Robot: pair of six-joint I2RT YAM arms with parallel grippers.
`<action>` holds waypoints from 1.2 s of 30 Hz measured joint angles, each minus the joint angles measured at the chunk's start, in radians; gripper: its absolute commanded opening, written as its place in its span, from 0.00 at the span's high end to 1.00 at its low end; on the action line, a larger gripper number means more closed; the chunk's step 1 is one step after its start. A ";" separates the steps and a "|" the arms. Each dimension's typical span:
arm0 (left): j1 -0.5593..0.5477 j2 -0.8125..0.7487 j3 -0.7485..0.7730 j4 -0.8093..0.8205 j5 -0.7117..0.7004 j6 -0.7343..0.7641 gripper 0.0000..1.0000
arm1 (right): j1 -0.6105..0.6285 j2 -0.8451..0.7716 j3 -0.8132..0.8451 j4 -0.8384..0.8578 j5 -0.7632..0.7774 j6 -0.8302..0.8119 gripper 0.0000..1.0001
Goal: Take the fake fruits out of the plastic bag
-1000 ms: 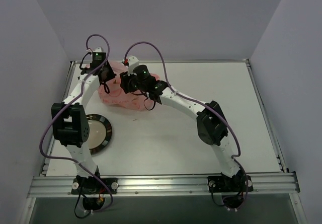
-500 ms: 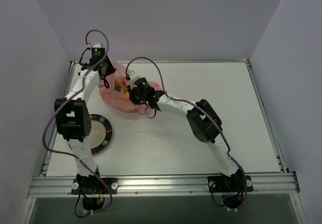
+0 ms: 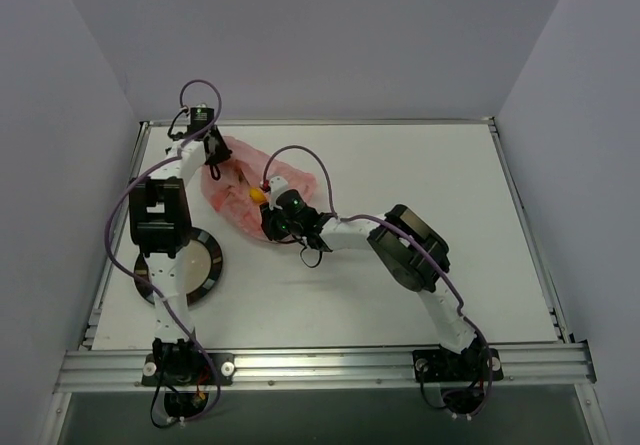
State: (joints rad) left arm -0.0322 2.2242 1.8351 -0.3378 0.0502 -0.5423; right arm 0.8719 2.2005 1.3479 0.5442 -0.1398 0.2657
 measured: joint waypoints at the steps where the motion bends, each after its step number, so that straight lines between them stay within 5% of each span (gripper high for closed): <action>1: 0.002 0.000 0.000 0.001 0.007 0.000 0.82 | 0.000 -0.002 0.000 0.002 0.011 0.005 0.70; 3: 0.003 -0.014 0.000 0.008 0.021 -0.001 0.64 | -0.001 -0.008 0.000 -0.001 0.034 0.009 0.55; 7: 0.000 -0.105 -0.058 0.025 0.045 -0.016 0.28 | -0.001 -0.048 0.008 -0.042 0.080 0.014 0.43; 10: -0.006 -0.216 -0.112 0.034 0.060 -0.031 0.21 | -0.001 -0.092 0.021 -0.071 0.096 0.019 0.43; 16: -0.029 -0.440 -0.215 0.034 0.061 -0.035 0.25 | -0.003 -0.153 0.090 -0.111 0.135 0.018 0.46; 23: -0.057 -0.650 -0.512 0.067 0.015 -0.070 0.63 | -0.024 -0.125 0.245 -0.183 0.163 -0.003 0.50; 30: -0.085 -0.621 -0.596 0.094 -0.009 -0.096 0.64 | -0.055 0.029 0.470 -0.269 0.190 -0.073 0.34; 36: -0.087 -0.537 -0.591 0.112 -0.059 -0.094 0.64 | -0.093 0.127 0.513 -0.341 0.218 -0.122 0.30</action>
State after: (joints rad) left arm -0.1196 1.6871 1.2442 -0.2256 -0.0086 -0.6365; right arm 0.7792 2.3280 1.8610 0.2035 0.0784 0.1432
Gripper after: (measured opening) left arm 0.366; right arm 0.686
